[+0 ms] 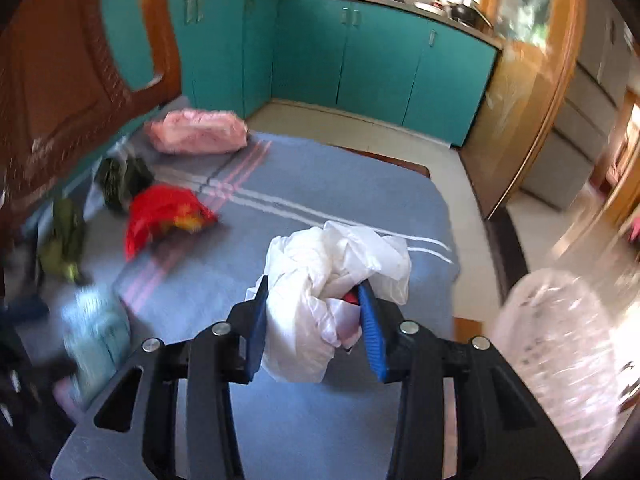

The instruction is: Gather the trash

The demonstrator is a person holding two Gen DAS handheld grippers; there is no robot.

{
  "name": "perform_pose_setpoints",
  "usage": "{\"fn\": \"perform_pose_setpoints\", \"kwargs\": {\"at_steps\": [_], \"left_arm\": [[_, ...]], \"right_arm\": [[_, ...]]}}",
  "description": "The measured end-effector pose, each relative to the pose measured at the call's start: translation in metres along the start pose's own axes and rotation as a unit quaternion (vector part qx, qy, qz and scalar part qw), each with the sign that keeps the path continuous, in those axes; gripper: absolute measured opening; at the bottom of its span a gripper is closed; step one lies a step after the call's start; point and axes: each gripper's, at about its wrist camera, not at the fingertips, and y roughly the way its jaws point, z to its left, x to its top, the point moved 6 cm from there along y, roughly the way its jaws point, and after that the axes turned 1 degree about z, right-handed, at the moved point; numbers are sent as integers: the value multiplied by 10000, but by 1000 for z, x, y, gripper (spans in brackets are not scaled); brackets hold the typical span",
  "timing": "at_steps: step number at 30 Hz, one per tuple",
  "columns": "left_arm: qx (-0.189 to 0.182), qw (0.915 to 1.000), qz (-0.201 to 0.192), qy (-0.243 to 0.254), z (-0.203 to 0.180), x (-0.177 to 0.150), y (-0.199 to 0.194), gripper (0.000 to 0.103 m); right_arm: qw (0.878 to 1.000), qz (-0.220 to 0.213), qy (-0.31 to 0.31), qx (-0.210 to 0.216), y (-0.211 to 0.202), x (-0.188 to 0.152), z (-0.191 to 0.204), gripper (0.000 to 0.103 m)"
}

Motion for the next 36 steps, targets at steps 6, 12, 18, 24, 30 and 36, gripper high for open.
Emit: {"fn": "perform_pose_setpoints", "kwargs": {"at_steps": [6,12,18,24,30,36], "left_arm": [[-3,10000,-88,11,-1,3,-7,89],[92,9999,-86,-111,3,4,-6,90],[292,9996,-6,-67,-8,15,8,89],[508,9982,314,91,-23,15,42,82],[748,9968,163,243,-18,8,42,39],[914,9958,-10,64,-1,7,22,34]], "right_arm": [[9953,-122,-310,912,-35,-17,7,79],[9954,-209,330,869,-46,-18,-22,79],[9966,44,654,497,-20,-19,-26,79],[9949,-117,987,143,-27,-18,-43,79],[9951,-161,898,377,-26,-16,-35,79],[9958,-11,618,670,-5,-13,0,79]]}}
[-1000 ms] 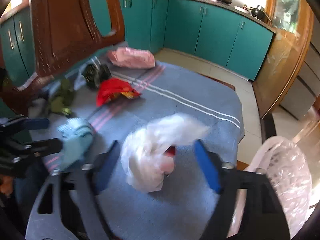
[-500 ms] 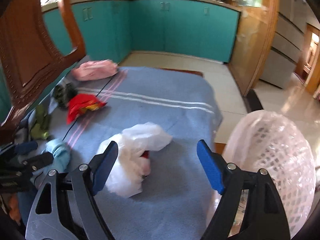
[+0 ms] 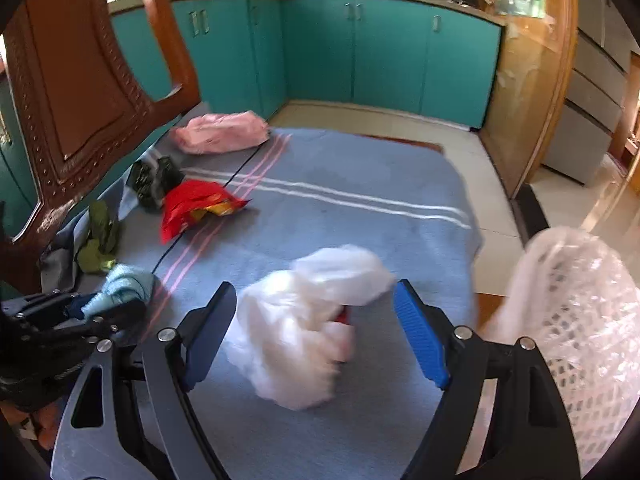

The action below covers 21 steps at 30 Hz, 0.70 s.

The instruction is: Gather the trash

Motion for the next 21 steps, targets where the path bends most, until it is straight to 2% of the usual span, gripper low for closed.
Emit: {"fn": "perform_pose_setpoints", "kwargs": {"at_steps": [3,9,10,11,12,15,21], "left_arm": [[87,9999,-82,-13,5,-1,-11,34],[94,9998,-162,-10,6,3,-18,34],[94,9998,-167,-15,6,2,-19,34],[93,9998,-168,-17,6,2,-19,34],[92,9998,-168,-15,6,1,-20,34],[83,9998,-171,-8,4,0,-20,34],[87,9997,-222,11,1,0,-26,34]], "right_arm": [[9998,150,-50,122,14,-2,12,79],[9994,311,-113,92,28,-8,18,78],[9994,309,-114,88,28,-9,18,75],[9995,297,-119,76,27,-10,18,63],[9994,301,-125,82,26,-10,18,57],[9995,291,-88,110,24,-12,15,49],[9998,161,-30,105,9,-11,9,46]]}}
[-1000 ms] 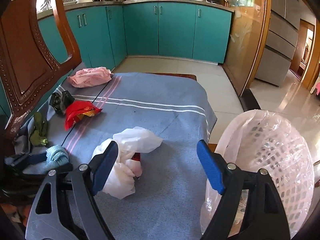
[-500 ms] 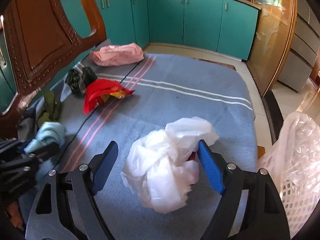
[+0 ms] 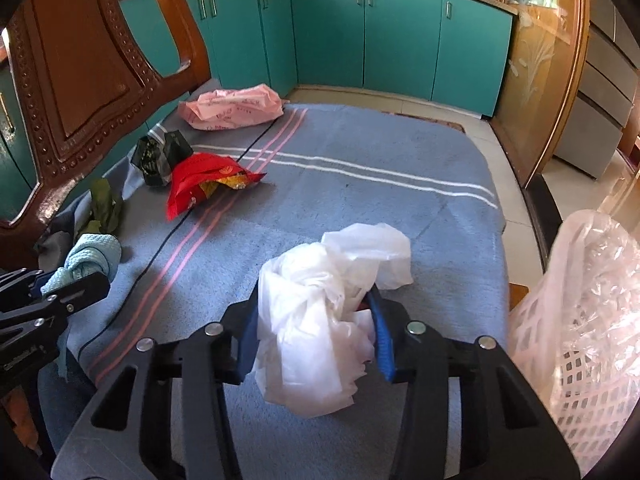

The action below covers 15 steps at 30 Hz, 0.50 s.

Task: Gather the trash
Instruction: 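Carry the cloth and white bag over the wastebasket and open both tools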

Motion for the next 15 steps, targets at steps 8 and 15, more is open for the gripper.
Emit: {"fn": "perform_pose_setpoints", "kwargs": {"at_steps": [8,15], "left_arm": [[8,10000,-73,57,-6,0,-7,34],[-179,9991,-376,108,-16,5,-26,34]], "right_arm": [[9998,-211,-41,-12,-27,0,-4,46],[9975,-665,216,117,-69,4,-22,46]]}}
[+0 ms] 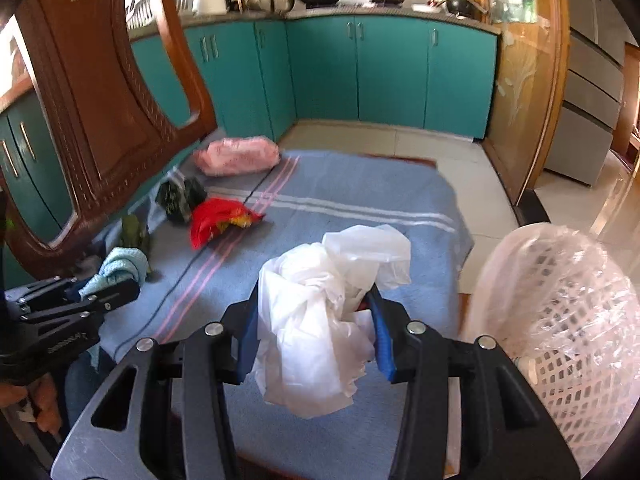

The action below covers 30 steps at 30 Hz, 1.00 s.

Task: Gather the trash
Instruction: 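Carry the cloth and white bag over the wastebasket and open both tools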

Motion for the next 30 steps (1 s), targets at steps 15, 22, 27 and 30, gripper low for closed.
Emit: {"fn": "perform_pose_setpoints", "kwargs": {"at_steps": [15,22,27,30], "left_arm": [[-1161,9924,-121,382,-82,14,-9,34],[-1798,9797,-45,887,-160,26,-5,34],[-2354,9628,-37,1330,-221,24,-6,34],[-2608,9530,24,1545,-253,20,-3,34]], "right_arm": [[9855,-469,1213,-1094,-88,-27,-143,47],[9729,-163,1814,-1422,-92,-68,-192,48],[9658,-352,2189,-1341,-108,-79,-211,78],[9590,-553,2457,-1298,-120,-79,-221,81]]}}
